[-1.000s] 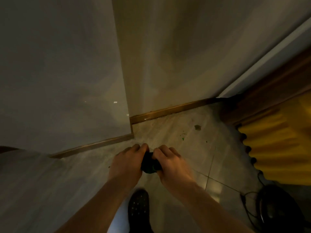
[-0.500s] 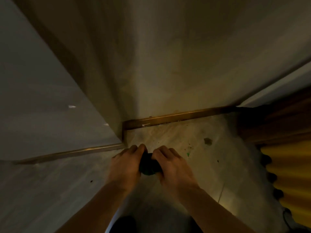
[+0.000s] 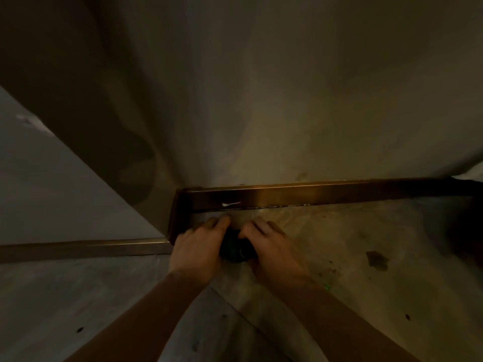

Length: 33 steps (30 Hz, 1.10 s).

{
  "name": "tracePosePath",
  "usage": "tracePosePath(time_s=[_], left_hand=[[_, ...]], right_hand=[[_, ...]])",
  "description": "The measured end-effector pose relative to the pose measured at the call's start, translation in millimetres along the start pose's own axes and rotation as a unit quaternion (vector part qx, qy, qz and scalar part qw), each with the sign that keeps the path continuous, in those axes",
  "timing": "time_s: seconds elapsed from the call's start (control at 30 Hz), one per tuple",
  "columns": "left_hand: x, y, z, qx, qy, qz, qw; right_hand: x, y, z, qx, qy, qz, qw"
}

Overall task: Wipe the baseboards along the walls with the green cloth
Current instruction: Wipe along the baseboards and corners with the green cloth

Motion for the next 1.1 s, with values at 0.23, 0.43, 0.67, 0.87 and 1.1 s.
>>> tracePosePath(time_s=[0.23,0.43,0.67,0.87,1.1], left_hand=[[15,-39,26,0.004,0.092,-0.085,0.992],[18,-44,27,0.06,0.18,-0.116,0.975],[34,-25,37,0.013,0.129,-0.157,0.979],[70,-35,47,-0.051,0.078,-0.07,0.993],[92,-40,45,-0.065,-0.003,-0.045,0.997]], right_hand=[[24,-44,-21,-0.042,0.003,-0.022,0.999],[36,-51,-16,-0.081,0.071,0.027,0.994],[8,-57,-22,-0.022,0.156,-0.013,0.987],[26,-79,14,-0.044,0.294,0.003,0.955],[41,-101,28,-0.096,0.367,-0.045,0.924]])
Point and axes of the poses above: each hand's wrist, its own y-axis away from the middle knuckle, its own x-axis out of the palm, z = x × y, the point moved 10 cm from there along -y, towards the middle knuckle, and after that the axes turned 13 degrees about z, right-handed, at the moved point
